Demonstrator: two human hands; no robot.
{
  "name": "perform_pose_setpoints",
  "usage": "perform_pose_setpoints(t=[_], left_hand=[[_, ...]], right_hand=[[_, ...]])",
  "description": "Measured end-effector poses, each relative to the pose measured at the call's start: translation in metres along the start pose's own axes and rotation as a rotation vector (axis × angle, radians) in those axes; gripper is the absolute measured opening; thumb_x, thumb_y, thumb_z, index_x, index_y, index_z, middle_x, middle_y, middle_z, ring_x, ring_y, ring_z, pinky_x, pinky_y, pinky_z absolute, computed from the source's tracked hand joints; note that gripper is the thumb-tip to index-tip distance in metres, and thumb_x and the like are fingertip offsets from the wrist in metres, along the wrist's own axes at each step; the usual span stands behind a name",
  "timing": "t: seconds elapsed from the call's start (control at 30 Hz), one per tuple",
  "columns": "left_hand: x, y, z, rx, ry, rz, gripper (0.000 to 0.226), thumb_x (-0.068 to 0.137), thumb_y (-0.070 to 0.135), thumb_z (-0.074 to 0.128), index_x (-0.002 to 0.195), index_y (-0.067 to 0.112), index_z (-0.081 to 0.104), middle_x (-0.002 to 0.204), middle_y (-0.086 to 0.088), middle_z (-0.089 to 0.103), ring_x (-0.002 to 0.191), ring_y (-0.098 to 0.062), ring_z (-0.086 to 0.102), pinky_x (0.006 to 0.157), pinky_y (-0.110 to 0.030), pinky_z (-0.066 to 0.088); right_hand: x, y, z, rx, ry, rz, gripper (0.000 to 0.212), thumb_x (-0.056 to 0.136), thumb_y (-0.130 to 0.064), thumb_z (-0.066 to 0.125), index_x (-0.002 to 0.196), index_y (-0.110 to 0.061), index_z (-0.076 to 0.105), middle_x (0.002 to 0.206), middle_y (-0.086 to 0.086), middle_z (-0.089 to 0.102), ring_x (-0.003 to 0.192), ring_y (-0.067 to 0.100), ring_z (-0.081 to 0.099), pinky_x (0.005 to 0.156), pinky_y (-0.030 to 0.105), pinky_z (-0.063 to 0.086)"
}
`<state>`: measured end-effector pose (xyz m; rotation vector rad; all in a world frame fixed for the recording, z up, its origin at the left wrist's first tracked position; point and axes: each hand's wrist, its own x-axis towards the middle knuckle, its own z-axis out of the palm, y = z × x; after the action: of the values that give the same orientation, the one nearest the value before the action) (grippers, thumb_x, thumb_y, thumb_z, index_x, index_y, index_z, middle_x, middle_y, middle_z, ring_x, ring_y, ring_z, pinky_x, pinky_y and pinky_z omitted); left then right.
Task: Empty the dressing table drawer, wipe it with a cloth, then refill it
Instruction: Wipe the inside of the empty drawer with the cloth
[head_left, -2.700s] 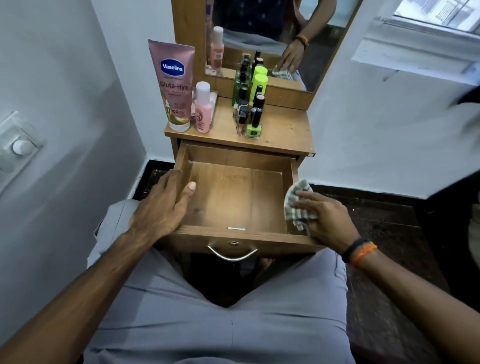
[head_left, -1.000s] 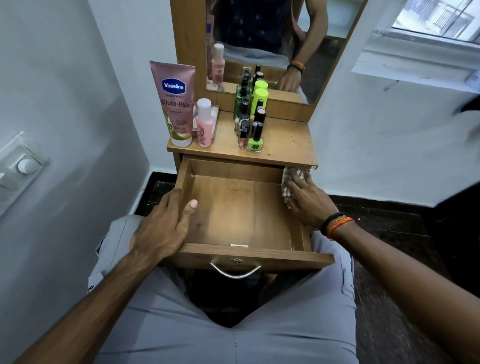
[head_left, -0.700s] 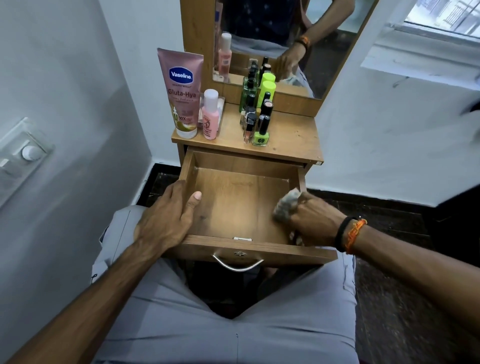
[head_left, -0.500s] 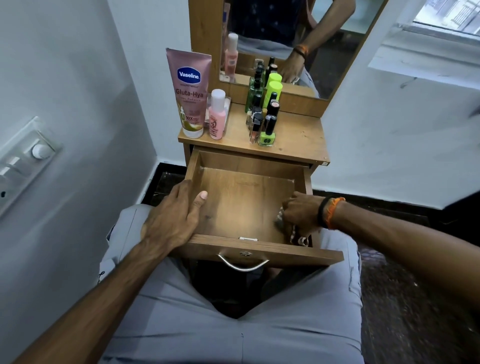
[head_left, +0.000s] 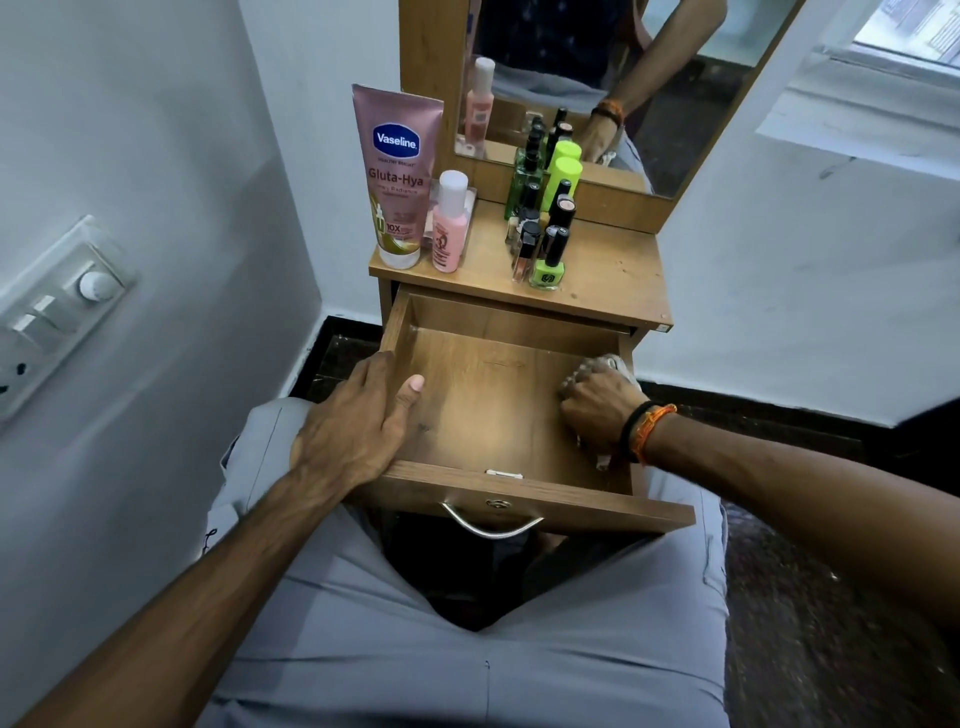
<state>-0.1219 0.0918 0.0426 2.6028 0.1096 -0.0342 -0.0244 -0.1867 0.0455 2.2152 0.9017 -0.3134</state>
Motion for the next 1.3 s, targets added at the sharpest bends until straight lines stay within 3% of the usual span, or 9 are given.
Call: perform_pose_setpoints(t=[0.1, 0.27, 0.43, 0.53, 0.67, 0.8, 0.9, 1.13, 1.3], left_hand=[[0.001, -0.001, 0.0, 0.005, 0.002, -0.001, 0.073, 0.1, 0.063, 0.015, 0.153, 0.015, 0.029, 0.156, -0.009, 0.039, 0.132, -0.031, 0.051, 0.096, -0.053, 0.048], [0.001, -0.003, 0.0, 0.001, 0.001, 0.003, 0.072, 0.1, 0.063, 0.016, 0.153, 0.016, 0.029, 0.155, -0.009, 0.04, 0.13, -0.032, 0.053, 0.096, -0.053, 0.048], [0.002, -0.001, 0.001, 0.008, -0.001, 0.004, 0.07, 0.101, 0.061, 0.018, 0.153, 0.015, 0.03, 0.154, -0.009, 0.042, 0.129, -0.031, 0.054, 0.096, -0.051, 0.049], [0.002, -0.001, 0.002, 0.018, 0.0, -0.001, 0.07, 0.101, 0.061, 0.017, 0.152, 0.015, 0.031, 0.153, -0.009, 0.043, 0.129, -0.031, 0.054, 0.095, -0.05, 0.049], [0.003, -0.002, 0.002, 0.011, 0.003, -0.004, 0.07, 0.101, 0.061, 0.018, 0.153, 0.016, 0.03, 0.155, -0.008, 0.041, 0.13, -0.031, 0.053, 0.096, -0.051, 0.048], [0.003, -0.001, 0.002, 0.007, 0.003, -0.003, 0.068, 0.102, 0.059, 0.019, 0.153, 0.015, 0.03, 0.155, -0.008, 0.04, 0.131, -0.031, 0.052, 0.098, -0.051, 0.047], [0.003, -0.002, 0.002, -0.005, 0.007, 0.002, 0.066, 0.102, 0.058, 0.021, 0.152, 0.015, 0.032, 0.154, -0.008, 0.042, 0.129, -0.031, 0.053, 0.097, -0.05, 0.048], [0.002, -0.005, 0.002, -0.009, 0.034, 0.031, 0.077, 0.098, 0.069, 0.011, 0.148, 0.016, 0.037, 0.148, -0.007, 0.049, 0.124, -0.028, 0.057, 0.093, -0.051, 0.053], [0.0, -0.001, 0.002, -0.052, 0.056, 0.031, 0.065, 0.104, 0.057, 0.018, 0.148, 0.015, 0.039, 0.146, -0.008, 0.05, 0.124, -0.028, 0.056, 0.094, -0.045, 0.048]], right_hand=[[-0.011, -0.018, -0.006, 0.162, -0.104, -0.01, 0.021, 0.093, -0.035, 0.064, 0.096, -0.014, 0.069, 0.084, 0.003, 0.065, 0.085, 0.024, 0.064, 0.09, 0.045, 0.051], [-0.018, -0.017, -0.014, 0.436, -0.223, -0.039, 0.025, 0.092, -0.024, 0.065, 0.115, -0.016, 0.07, 0.113, 0.005, 0.068, 0.105, 0.023, 0.063, 0.092, 0.036, 0.055], [-0.025, -0.009, -0.004, -0.008, -0.03, 0.086, 0.036, 0.094, -0.034, 0.06, 0.126, -0.018, 0.062, 0.134, 0.009, 0.051, 0.127, 0.035, 0.04, 0.103, 0.053, 0.037], [-0.018, -0.001, 0.007, 0.036, -0.075, 0.183, 0.056, 0.093, -0.038, 0.062, 0.142, -0.013, 0.049, 0.145, 0.015, 0.045, 0.138, 0.045, 0.033, 0.113, 0.06, 0.027], [-0.005, 0.009, 0.01, 0.032, -0.031, 0.199, 0.053, 0.099, -0.031, 0.054, 0.146, -0.008, 0.044, 0.151, 0.021, 0.041, 0.143, 0.046, 0.031, 0.121, 0.057, 0.02], [-0.015, -0.005, -0.004, 0.026, -0.089, 0.122, 0.038, 0.096, -0.034, 0.06, 0.127, -0.012, 0.062, 0.129, 0.015, 0.059, 0.123, 0.036, 0.053, 0.106, 0.048, 0.041], [-0.029, -0.023, -0.016, 0.268, -0.143, 0.016, 0.023, 0.096, -0.032, 0.062, 0.105, -0.012, 0.068, 0.095, 0.006, 0.065, 0.088, 0.023, 0.062, 0.078, 0.033, 0.054], [-0.01, -0.016, -0.027, 0.713, -0.33, 0.082, 0.036, 0.091, -0.025, 0.068, 0.125, -0.013, 0.064, 0.119, 0.006, 0.065, 0.104, 0.024, 0.062, 0.08, 0.028, 0.052], [0.018, -0.018, -0.036, 1.2, -0.395, 0.017, 0.031, 0.096, -0.028, 0.064, 0.117, -0.006, 0.066, 0.104, 0.008, 0.067, 0.076, 0.013, 0.056, 0.063, 0.021, 0.046]])
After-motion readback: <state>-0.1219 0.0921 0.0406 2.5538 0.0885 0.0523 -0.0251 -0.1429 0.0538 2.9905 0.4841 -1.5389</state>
